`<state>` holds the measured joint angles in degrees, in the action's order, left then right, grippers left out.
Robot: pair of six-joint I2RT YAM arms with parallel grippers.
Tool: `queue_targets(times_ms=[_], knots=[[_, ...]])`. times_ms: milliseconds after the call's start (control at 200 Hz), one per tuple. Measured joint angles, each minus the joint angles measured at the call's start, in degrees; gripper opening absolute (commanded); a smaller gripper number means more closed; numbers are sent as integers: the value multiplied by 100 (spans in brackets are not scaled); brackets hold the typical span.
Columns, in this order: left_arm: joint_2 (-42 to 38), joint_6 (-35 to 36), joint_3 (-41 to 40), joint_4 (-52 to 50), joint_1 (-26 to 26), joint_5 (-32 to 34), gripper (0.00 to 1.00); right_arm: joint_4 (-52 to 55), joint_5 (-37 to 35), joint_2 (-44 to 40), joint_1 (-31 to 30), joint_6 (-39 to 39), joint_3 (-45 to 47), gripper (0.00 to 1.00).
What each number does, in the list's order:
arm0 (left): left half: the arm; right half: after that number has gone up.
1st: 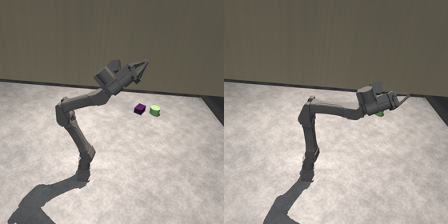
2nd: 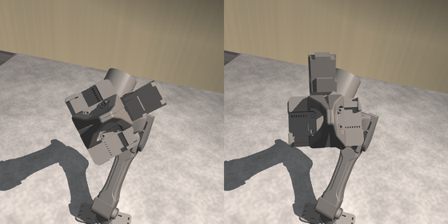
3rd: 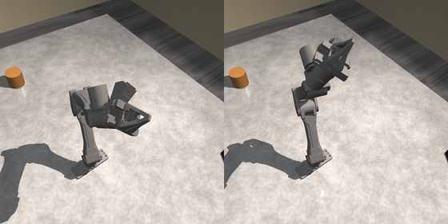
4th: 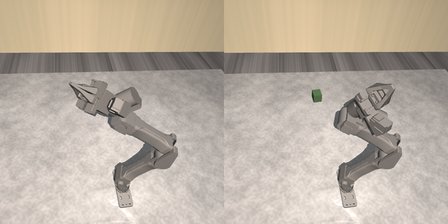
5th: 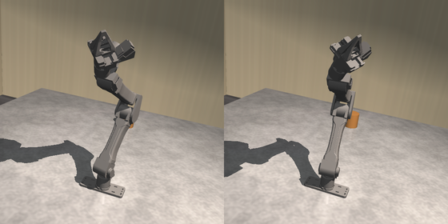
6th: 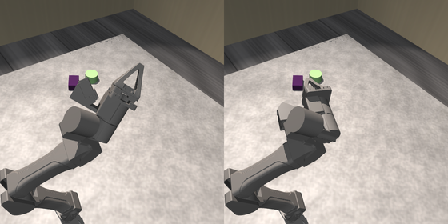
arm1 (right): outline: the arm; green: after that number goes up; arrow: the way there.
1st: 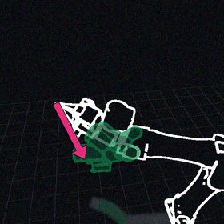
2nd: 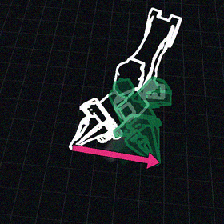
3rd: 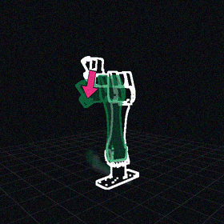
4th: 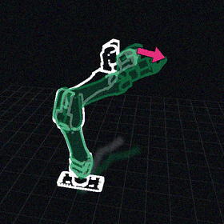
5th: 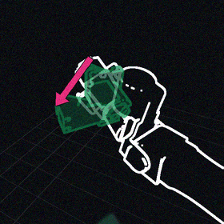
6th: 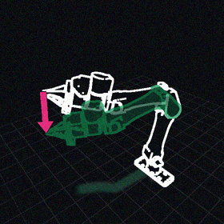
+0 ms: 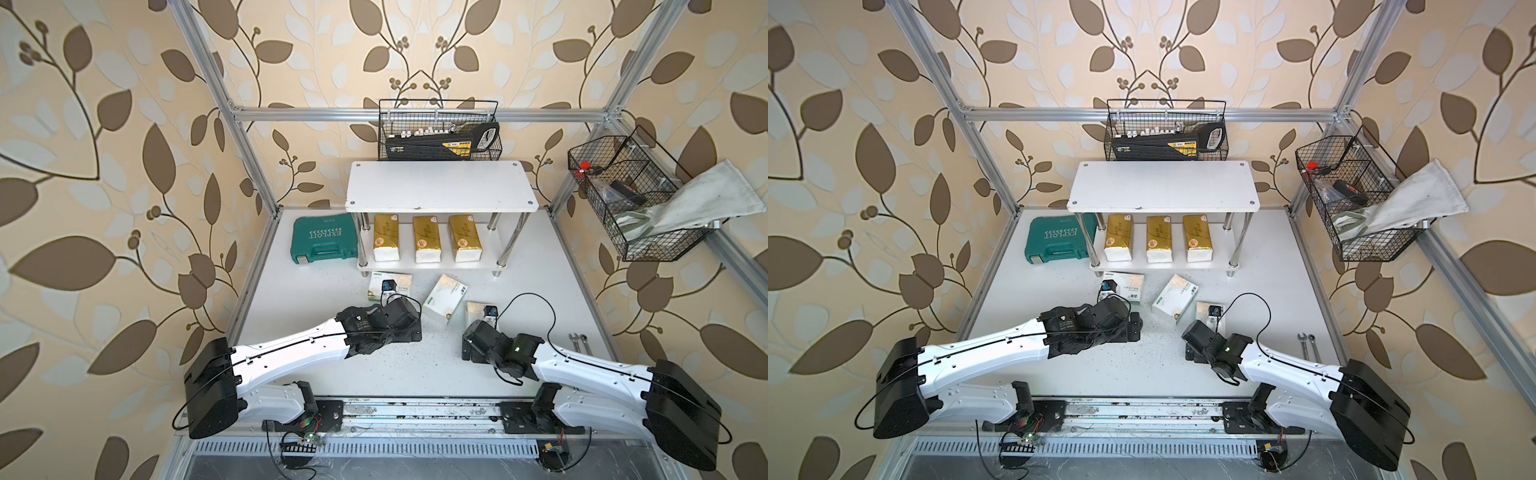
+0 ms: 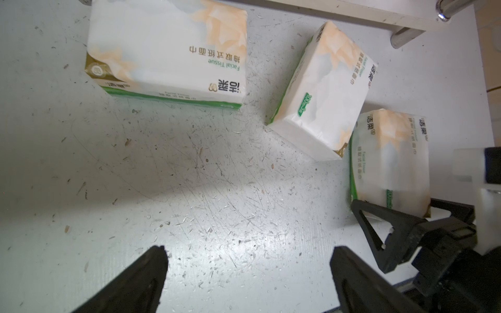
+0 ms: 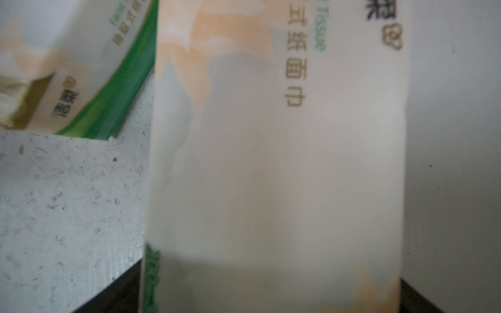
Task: Place the tissue boxes on the shelf by color
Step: Pick up the box of tissues from the center of the board.
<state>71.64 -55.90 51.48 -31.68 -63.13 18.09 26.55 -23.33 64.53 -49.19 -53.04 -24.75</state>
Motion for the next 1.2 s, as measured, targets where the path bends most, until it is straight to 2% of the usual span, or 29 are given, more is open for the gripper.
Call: queue_targets(times_ms=[140, 340, 510, 845, 1000, 1200], knots=[[0, 0, -20, 4, 0, 0, 99, -138, -2, 245, 24, 20, -2, 98], [-2, 2, -20, 7, 0, 0, 99, -151, 61, 144, 37, 28, 0, 89], [-59, 7, -20, -35, 0, 2, 99, -20, 201, -391, 35, -28, 7, 82], [-496, 103, 417, -531, 0, 260, 99, 938, 474, -1497, 35, -96, -92, 80], [-625, 337, 992, -817, 4, 442, 99, 1582, 769, -1871, 35, 74, -632, 79], [-520, 831, 2094, -1128, 87, 498, 99, 2378, 1099, -2026, 33, 595, -2028, 78]])
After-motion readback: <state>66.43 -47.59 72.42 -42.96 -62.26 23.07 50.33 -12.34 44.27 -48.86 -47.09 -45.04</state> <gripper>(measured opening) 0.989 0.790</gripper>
